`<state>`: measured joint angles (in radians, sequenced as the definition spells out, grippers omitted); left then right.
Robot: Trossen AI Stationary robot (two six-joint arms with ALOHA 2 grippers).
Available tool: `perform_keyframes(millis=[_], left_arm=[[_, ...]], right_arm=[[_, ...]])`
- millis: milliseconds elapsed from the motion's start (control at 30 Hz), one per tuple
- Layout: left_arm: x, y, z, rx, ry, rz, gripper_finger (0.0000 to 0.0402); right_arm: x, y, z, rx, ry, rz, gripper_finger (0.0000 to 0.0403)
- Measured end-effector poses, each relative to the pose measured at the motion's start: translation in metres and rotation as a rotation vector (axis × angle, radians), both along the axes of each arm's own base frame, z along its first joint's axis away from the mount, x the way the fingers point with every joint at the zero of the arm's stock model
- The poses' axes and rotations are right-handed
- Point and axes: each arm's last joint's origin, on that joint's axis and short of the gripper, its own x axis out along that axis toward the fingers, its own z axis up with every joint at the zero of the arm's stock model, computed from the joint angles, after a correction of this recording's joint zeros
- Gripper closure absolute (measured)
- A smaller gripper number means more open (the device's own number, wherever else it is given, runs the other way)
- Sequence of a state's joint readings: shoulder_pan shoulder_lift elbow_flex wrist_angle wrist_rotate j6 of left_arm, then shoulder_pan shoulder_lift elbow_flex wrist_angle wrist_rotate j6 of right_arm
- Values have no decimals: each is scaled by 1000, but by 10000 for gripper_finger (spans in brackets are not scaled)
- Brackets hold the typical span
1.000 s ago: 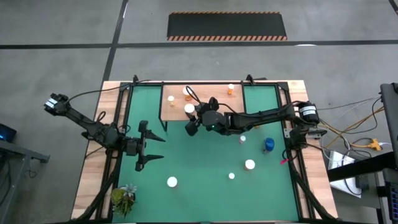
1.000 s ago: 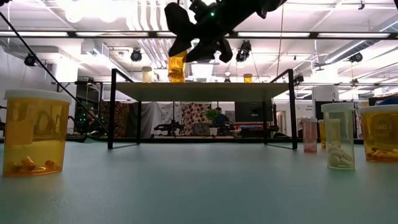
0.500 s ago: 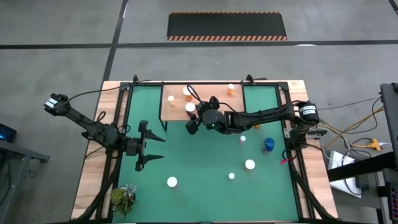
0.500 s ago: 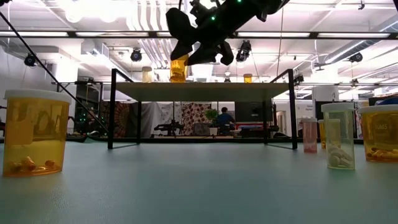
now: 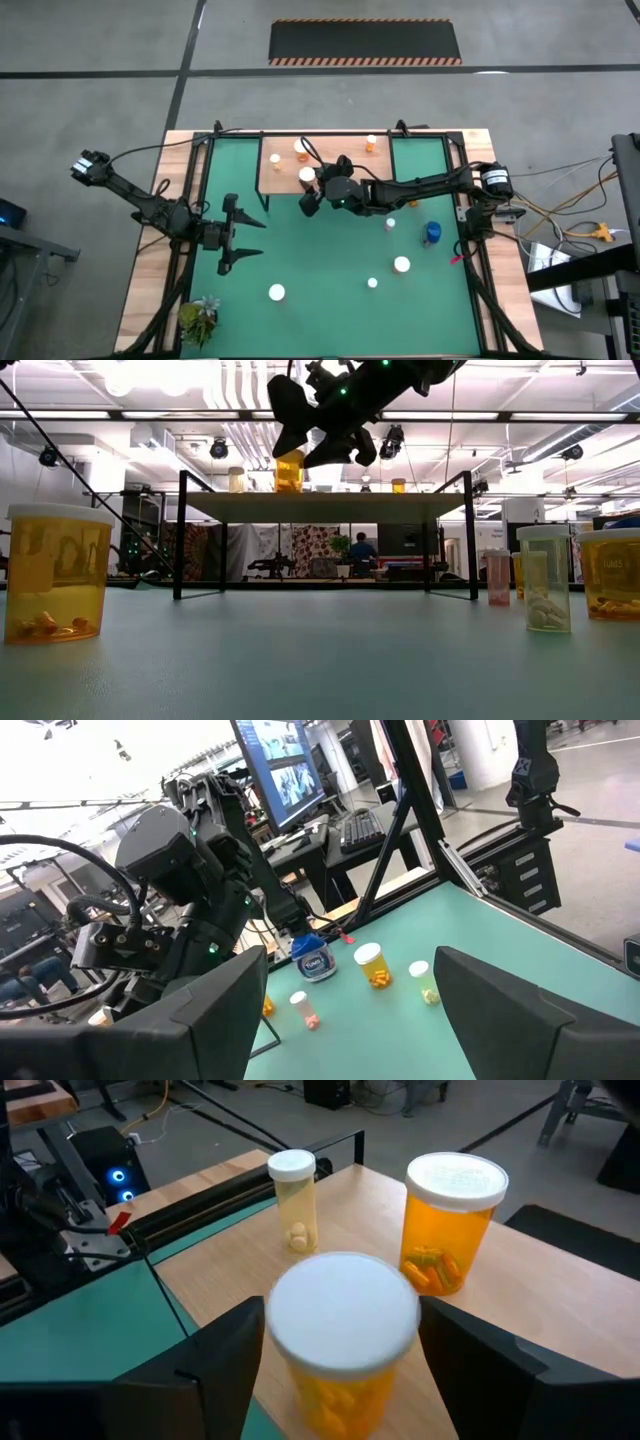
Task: Pick and place medicine bottles onto shelf by color
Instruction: Put the big orange pill bottle on the shelf
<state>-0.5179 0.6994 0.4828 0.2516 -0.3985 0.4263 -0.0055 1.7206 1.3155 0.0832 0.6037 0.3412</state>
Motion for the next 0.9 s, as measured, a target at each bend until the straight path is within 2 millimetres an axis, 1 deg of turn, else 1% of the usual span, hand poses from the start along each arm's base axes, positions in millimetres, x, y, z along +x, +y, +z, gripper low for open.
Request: perform_keyframes(millis=[133,267,367,500,567,633,733,900], left_arm=[[0,0,0,0,0,0,132],[0,0,0,0,0,0,132],[0,0,0,0,1,0,132],[0,0,0,1,1,0,132],[0,0,-1,4,7,0,132],[0,0,-1,3,6,0,132],[0,0,-1,4,7,0,132],[0,0,-1,3,7,0,132]], right_arm=[[0,0,6,-2,12,3,145],[-4,4,25,1,40,29,145],[-7,7,37,26,66,87,145],[-14,10,54,47,135,156,159],[-19,10,59,45,192,160,177],[-22,6,58,49,250,149,204],[-26,-2,54,56,308,129,256],[-25,-10,49,56,329,111,341]])
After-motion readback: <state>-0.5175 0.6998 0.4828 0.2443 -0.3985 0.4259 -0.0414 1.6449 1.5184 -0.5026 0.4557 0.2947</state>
